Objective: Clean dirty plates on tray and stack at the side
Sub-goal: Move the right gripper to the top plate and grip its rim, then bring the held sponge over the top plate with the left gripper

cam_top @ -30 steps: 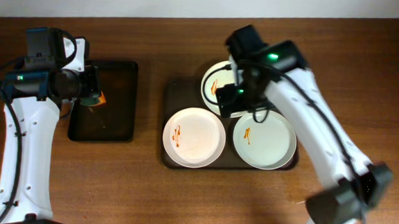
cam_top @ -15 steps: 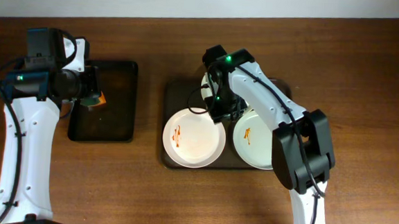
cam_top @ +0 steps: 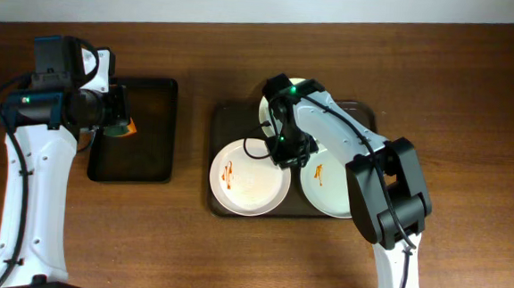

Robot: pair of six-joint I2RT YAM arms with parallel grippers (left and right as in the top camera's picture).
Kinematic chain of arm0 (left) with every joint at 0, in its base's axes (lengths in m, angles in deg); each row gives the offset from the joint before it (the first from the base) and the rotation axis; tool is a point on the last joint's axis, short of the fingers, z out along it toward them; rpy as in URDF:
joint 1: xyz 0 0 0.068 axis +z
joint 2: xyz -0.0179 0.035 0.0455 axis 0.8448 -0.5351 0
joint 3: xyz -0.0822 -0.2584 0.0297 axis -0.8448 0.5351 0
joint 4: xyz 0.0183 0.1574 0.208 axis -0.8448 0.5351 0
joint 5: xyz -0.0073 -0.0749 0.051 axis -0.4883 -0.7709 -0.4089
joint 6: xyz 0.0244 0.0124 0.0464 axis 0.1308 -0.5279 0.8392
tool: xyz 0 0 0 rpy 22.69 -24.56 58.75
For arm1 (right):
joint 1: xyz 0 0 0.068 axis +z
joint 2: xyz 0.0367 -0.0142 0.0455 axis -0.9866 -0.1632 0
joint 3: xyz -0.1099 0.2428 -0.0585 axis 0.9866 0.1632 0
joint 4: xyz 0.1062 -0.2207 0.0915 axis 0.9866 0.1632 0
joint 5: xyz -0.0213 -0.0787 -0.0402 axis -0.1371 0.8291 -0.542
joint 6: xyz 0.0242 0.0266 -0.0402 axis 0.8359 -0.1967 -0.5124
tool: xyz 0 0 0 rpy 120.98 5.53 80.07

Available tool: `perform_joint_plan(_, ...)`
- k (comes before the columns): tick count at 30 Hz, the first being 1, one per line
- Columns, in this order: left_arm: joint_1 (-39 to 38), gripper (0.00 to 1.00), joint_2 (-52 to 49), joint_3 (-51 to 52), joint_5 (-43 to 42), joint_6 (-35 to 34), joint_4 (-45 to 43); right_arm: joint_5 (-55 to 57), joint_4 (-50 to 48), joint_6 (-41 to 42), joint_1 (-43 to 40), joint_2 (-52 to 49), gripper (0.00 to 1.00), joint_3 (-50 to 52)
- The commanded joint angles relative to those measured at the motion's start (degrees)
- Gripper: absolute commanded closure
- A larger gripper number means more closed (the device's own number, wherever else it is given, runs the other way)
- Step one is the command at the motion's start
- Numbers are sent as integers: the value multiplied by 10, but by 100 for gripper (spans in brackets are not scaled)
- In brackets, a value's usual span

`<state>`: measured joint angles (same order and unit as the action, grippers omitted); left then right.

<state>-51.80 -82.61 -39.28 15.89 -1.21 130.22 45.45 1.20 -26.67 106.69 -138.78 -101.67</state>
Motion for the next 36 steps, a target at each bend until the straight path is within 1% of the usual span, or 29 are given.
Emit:
perform_joint_plan(1, -1, 100, -2, -7, -9, -5, 1, -3, -13, 4, 5, -1, 78, 38)
perform_joint_plan(3, -1, 100, -2, -7, -9, -5, 1, -5, -13, 4, 5, -1, 79, 42)
perform_joint_plan(5, -1, 100, -2, -7, -11, -6, 1, -19, -13, 4, 5, -1, 85, 42)
perform_joint_plan(6, -1, 100, -2, -7, -33, -5, 1, -31, -13, 4, 5, -1, 88, 42)
perform_joint_plan(10, -1, 100, -3, -7, -123, -5, 1, -56, -12, 4, 5, -1, 92, 42)
perform_joint_plan(11, -1, 100, -4, -7, -138, -6, 2, -60, -12, 4, 5, -1, 96, 42)
perform_joint_plan(15, -6, 100, -25, -7, -174, -8, 33, -59, -14, 4, 5, -1, 96, 42)
perform_joint_plan(16, -14, 100, -35, -6, -176, -8, 49, -59, -14, 5, 5, -1, 96, 42)
perform_joint_plan(18, -43, 100, -56, 2, -177, -8, 57, -59, -18, 34, 5, -1, 96, 42)
perform_joint_plan(21, -100, 100, -87, 19, -174, -44, 53, -59, -21, 39, 5, -1, 96, 42)
perform_joint_plan(23, -140, 100, -110, 48, -174, -72, 25, -59, -21, 45, 5, -1, 96, 42)
perform_joint_plan(25, -168, 100, -131, 72, -174, -109, -8, -59, -21, 70, 3, -1, 96, 42)
perform_joint_plan(26, -195, 100, -151, 90, -174, -130, -40, -59, -21, 80, 1, -1, 96, 42)
perform_joint_plan(29, -242, 100, -184, 96, -166, -138, -84, -59, -21, 80, 0, -1, 96, 42)
perform_joint_plan(30, -254, 100, -195, 96, -151, -147, -91, -59, -21, 80, 0, -1, 96, 42)
perform_joint_plan(31, -265, 100, -205, 96, -118, -177, -92, -59, -20, 80, 0, -1, 96, 42)
perform_joint_plan(33, -276, 100, -220, 96, -89, -198, -94, -59, -16, 80, 0, -1, 96, 42)
perform_joint_plan(36, -278, 100, -239, 96, -90, -198, -94, -59, -10, 80, -8, -1, 96, 42)
